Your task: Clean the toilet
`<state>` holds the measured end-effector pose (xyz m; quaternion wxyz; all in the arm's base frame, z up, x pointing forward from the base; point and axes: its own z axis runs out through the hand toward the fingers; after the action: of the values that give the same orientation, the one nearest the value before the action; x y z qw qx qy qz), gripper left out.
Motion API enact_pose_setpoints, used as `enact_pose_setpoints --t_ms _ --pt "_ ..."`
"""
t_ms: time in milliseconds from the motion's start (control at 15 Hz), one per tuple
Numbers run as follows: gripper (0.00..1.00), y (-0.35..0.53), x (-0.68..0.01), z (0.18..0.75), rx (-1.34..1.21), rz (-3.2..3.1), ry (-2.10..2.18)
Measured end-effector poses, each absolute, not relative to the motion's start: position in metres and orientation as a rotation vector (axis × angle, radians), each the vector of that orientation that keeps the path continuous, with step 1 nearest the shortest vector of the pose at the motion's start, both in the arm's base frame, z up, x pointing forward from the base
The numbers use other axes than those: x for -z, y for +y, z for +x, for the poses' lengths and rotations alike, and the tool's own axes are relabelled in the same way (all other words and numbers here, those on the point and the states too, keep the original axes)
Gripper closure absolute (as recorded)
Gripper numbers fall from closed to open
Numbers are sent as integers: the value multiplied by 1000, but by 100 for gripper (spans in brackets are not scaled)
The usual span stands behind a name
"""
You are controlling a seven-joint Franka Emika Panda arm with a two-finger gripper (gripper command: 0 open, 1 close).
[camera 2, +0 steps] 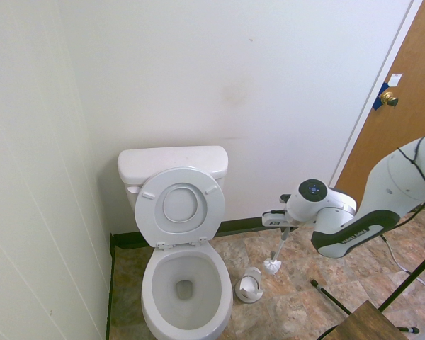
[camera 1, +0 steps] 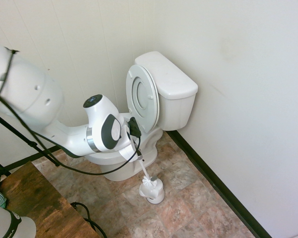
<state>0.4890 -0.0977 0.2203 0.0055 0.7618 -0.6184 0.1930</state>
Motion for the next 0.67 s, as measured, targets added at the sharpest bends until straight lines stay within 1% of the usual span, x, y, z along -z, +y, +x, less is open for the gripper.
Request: enact_pose_setpoints --t_ms 333,667 --pt "100 -93 -155 532 -493 2399 -1934" --pt "100 -96 -106 564 -404 2342 -1951"
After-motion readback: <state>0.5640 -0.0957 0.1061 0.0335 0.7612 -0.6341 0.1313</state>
